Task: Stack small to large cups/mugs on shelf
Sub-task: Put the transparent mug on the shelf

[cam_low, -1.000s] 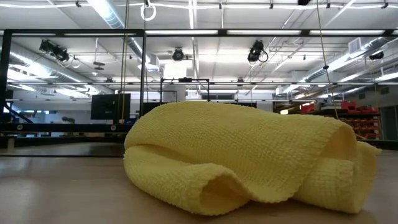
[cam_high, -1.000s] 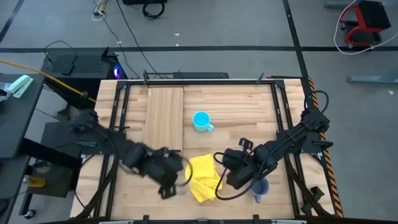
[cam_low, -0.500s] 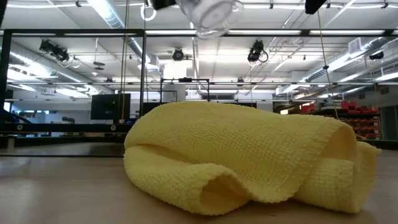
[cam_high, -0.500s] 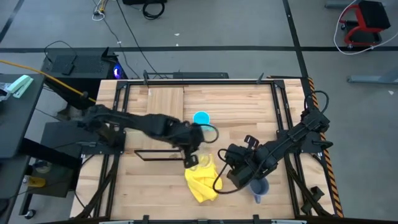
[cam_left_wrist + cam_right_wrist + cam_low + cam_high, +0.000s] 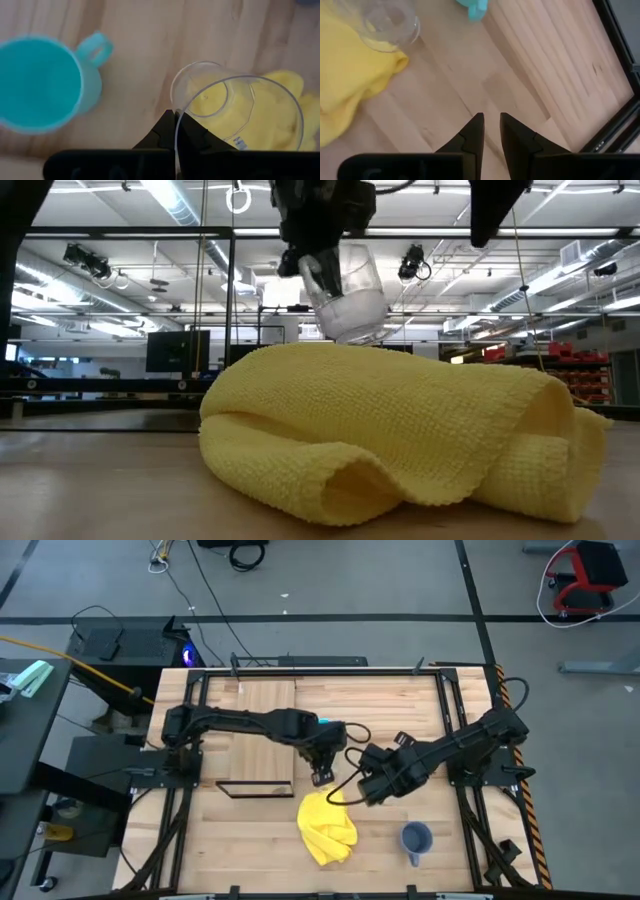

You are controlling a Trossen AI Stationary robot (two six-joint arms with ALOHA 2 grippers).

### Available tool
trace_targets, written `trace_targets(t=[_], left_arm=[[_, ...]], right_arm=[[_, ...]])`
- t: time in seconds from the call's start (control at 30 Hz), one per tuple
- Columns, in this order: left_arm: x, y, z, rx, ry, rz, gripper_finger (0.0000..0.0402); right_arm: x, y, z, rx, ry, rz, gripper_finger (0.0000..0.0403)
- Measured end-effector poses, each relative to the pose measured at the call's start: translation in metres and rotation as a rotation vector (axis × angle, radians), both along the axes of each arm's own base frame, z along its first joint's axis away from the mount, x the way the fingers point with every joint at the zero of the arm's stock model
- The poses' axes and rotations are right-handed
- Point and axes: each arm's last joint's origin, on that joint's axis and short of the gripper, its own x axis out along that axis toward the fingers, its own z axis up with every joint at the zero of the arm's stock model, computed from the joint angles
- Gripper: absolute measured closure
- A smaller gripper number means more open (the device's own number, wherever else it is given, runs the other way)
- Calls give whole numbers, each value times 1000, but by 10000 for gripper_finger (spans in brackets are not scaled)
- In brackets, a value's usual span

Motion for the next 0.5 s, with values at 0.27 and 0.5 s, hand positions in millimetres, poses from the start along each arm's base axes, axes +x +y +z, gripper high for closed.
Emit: trace_targets(t=[0.27, 0.5], left_arm=[[5, 34, -22, 22, 71, 26, 396], [10, 51, -35, 24, 90, 48, 396]], right_arm=[[-62, -11, -17, 62, -53, -90, 333], [-105, -11, -29, 215, -302, -130, 333]])
